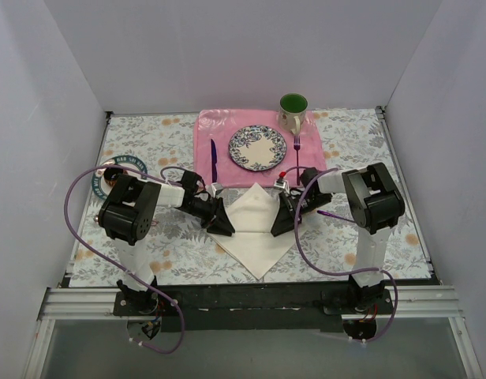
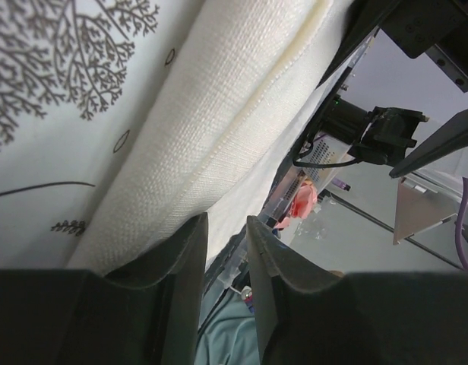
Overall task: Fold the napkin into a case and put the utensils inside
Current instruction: Smooth out the upper triangle-folded napkin at the center of the board.
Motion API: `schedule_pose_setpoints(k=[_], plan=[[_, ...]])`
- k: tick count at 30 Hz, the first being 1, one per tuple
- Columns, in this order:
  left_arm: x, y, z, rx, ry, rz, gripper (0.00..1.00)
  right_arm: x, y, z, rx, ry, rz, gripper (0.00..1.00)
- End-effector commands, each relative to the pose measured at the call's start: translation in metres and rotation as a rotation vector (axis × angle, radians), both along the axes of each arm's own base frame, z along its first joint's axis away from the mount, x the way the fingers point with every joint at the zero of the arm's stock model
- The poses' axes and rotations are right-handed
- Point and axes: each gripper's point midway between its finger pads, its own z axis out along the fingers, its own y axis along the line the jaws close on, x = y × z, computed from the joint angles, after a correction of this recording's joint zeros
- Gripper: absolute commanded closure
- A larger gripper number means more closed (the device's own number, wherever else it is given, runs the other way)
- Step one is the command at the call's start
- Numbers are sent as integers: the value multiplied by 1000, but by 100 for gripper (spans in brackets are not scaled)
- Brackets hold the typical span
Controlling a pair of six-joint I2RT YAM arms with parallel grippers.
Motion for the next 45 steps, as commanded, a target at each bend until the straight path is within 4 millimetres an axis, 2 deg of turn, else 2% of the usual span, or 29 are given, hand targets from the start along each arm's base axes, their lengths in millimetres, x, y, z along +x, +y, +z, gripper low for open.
schedule_pose_setpoints(k=[1,5,12,15,17,19,20,22,23,24,26,27,28,30,31,32,36,37,45], plan=[[3,14,-23,113,-18,24,73,-10,-30,-24,-120,-9,10,1],[4,18,-27,129,-13,34,75,-11,-40,-27,-136,-26,14,1],[6,21,-29,136,-9,43,77,0,-51,-28,-149,-15,-10,1],[7,16,-18,86,-18,33,75,2,-48,-19,-106,-5,-19,1],[10,8,5,5,-54,16,73,5,-44,-4,-70,-7,-22,1],[12,-3,30,-76,-129,-18,70,20,-36,20,-1,-76,-29,1],[12,-8,54,-122,-204,-35,69,24,-34,29,17,-92,-33,2],[10,-20,77,-165,-301,-82,67,34,-29,52,53,-126,-42,6],[12,-24,86,-173,-341,-92,67,38,-28,56,51,-137,-44,9],[18,-28,101,-182,-393,-101,66,46,-28,54,38,-181,-43,13],[31,-30,105,-154,-439,-88,66,58,-24,57,-17,-205,-63,18],[34,-29,101,-136,-427,-84,66,66,-27,45,-104,-248,-70,21],[40,-32,107,-139,-441,-86,66,80,-22,42,-126,-333,-80,30],[46,-30,110,-136,-452,-74,65,95,-21,35,-211,-367,-107,37],[50,-29,115,-136,-470,-64,65,99,-17,31,-227,-378,-101,44],[52,-27,117,-136,-483,-57,64,106,-14,33,-233,-399,-104,47],[63,-14,125,-132,-499,-6,62,119,-3,30,-284,-459,-96,51],[65,-13,126,-127,-500,1,62,116,3,27,-287,-457,-79,52],[65,-7,124,-113,-500,36,61,124,22,11,-318,-473,-49,52]])
